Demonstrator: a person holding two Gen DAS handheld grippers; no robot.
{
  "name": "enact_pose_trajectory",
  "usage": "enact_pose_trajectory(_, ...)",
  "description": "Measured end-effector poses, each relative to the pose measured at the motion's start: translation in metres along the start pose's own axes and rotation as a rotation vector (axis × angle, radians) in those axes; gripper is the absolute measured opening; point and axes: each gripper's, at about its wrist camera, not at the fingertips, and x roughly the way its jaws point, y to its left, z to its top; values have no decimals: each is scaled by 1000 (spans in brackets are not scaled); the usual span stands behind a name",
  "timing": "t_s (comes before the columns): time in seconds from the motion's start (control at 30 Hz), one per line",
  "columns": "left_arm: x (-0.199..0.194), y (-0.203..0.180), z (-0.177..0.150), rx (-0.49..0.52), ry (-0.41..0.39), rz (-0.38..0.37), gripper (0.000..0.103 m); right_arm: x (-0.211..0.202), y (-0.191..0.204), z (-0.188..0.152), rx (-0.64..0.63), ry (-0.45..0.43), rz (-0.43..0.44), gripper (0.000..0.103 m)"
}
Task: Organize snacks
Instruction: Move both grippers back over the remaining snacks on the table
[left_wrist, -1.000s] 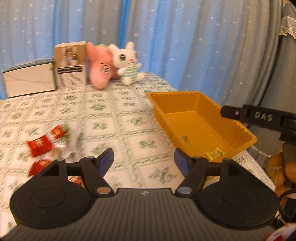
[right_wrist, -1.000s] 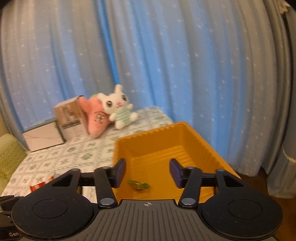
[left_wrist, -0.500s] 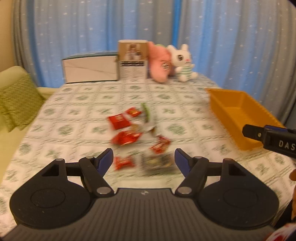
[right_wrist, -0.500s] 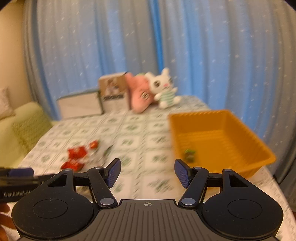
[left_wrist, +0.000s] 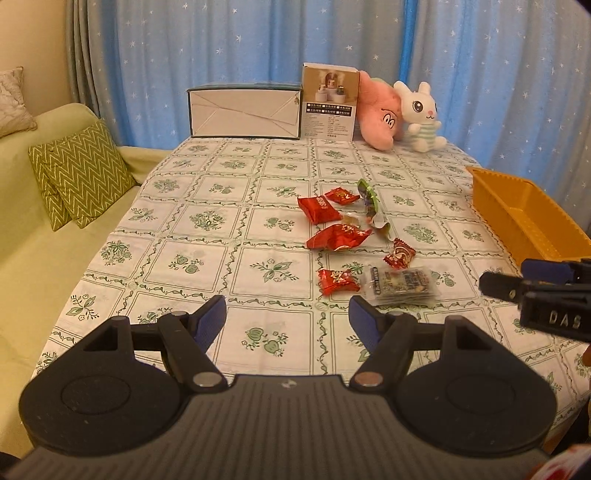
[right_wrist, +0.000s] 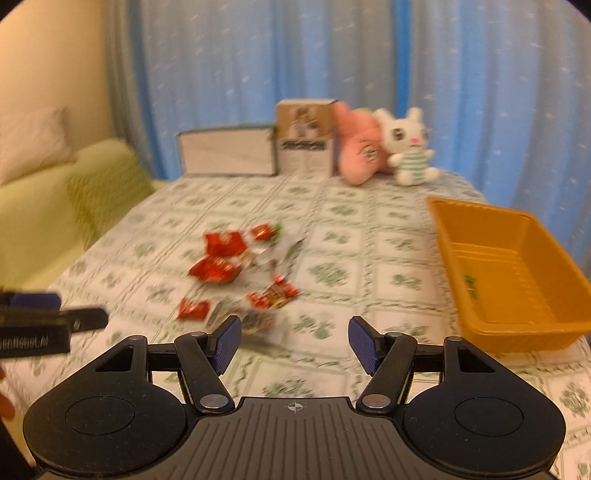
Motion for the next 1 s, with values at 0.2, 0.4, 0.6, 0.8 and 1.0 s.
enact_pose_trajectory(0.2, 17, 3, 6, 21, 14, -34, 70, 22, 13, -2, -149, 52, 83, 64)
enact_pose_trajectory(0.4, 43, 1, 13, 126, 57, -79, 70, 55, 12, 5, -318, 99, 165, 64)
enact_pose_trajectory(0.6, 68, 9, 17, 167, 72, -100, 70, 86, 14, 7, -491, 122, 205, 64)
enact_pose_trajectory(0.8, 82, 15, 15, 137, 85, -125, 70, 113, 19, 9, -547, 157, 237, 64)
enact_pose_trajectory(1.0, 86, 14, 13, 131, 88, -136, 70, 126, 21, 11, -499, 204, 241, 64)
